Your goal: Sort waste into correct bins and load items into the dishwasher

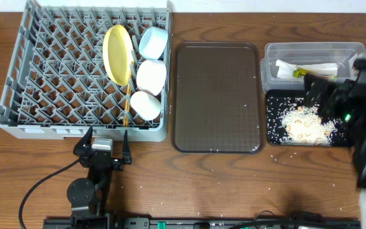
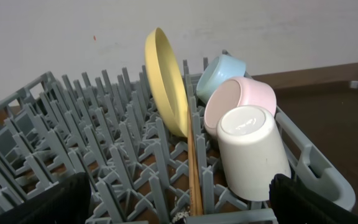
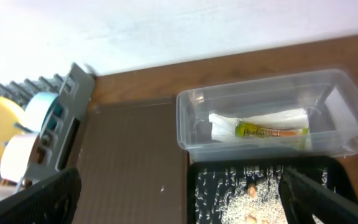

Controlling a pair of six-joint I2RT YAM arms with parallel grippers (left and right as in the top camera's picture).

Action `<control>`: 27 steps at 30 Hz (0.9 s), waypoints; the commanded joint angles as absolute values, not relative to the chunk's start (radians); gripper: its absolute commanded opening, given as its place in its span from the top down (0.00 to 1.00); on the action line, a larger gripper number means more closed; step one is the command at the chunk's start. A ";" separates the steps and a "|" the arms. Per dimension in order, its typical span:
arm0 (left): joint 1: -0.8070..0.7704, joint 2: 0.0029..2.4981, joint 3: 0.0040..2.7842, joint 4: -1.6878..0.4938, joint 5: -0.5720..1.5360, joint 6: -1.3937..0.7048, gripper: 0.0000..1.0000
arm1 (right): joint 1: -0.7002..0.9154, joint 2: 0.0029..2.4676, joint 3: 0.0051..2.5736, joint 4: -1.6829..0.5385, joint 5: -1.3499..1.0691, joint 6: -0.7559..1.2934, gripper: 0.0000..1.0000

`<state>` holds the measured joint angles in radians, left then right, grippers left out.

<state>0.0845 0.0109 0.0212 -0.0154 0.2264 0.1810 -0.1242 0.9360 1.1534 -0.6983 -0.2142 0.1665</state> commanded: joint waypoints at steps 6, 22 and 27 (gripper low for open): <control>0.089 0.004 0.004 -0.051 0.232 0.183 0.07 | -0.069 0.557 0.707 -0.467 -0.124 0.125 0.01; 0.089 0.004 0.004 -0.051 0.232 0.183 0.07 | 0.059 0.125 0.137 0.071 -0.078 0.087 0.01; 0.089 0.004 0.004 -0.051 0.232 0.183 0.07 | 0.061 0.037 0.038 0.140 -0.079 0.088 0.01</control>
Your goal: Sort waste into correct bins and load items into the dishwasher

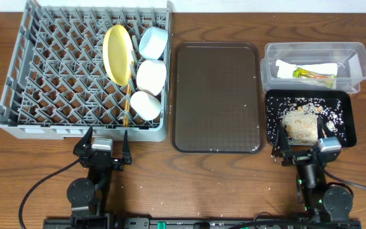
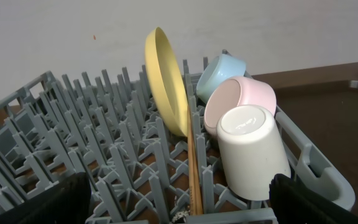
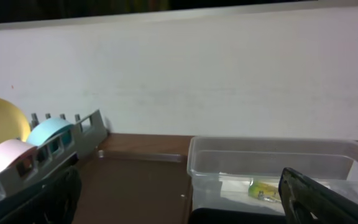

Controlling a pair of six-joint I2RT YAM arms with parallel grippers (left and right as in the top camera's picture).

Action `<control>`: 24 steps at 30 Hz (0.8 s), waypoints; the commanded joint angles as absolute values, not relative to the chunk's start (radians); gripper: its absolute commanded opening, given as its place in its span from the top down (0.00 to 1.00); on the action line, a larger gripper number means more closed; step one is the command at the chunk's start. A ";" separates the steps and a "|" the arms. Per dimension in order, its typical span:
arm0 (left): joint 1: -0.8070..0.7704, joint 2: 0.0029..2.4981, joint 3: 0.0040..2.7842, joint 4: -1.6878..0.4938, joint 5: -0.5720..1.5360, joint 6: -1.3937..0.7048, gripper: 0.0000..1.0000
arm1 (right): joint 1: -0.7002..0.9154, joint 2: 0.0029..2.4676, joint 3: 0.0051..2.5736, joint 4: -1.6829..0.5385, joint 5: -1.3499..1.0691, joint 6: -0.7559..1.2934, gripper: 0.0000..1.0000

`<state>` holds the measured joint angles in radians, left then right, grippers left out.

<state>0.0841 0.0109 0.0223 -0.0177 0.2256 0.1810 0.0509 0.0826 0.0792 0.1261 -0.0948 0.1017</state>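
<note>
The grey dish rack [image 1: 18, 83] holds a yellow plate [image 1: 117, 53], a blue bowl [image 1: 152, 41], a pink bowl [image 1: 151, 75], a white cup [image 1: 145, 105] and a wooden chopstick [image 1: 126, 108]. The clear bin [image 1: 272, 70] contains a wrapper [image 1: 314, 74]. The black bin [image 1: 348, 124] holds rice and food scraps [image 1: 300, 126]. The brown tray [image 1: 217, 95] is bare but for crumbs. My left gripper [image 1: 102, 145] rests open at the rack's front edge. Below the black bin my right gripper [image 1: 304, 151] rests open, holding nothing.
Scattered rice grains lie on the wooden table [image 1: 221, 184] near its front. A black cable [image 1: 40, 191] runs from the left arm's base. A white wall [image 3: 197, 74] stands behind the table.
My right arm was raised over the bins at the far right; now it sits low at the table's front below the black bin, open. The left arm and all items are unchanged.
</note>
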 commanded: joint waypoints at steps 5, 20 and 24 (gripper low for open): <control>0.089 0.004 0.004 -0.051 0.232 0.183 0.07 | 0.061 0.005 0.006 0.127 -0.075 0.088 0.01; 0.089 0.004 0.004 -0.051 0.232 0.183 0.07 | 0.061 0.005 0.006 -0.072 -0.032 0.081 0.01; 0.089 0.004 0.004 -0.051 0.232 0.183 0.07 | 0.061 0.006 0.006 -0.072 -0.032 0.081 0.01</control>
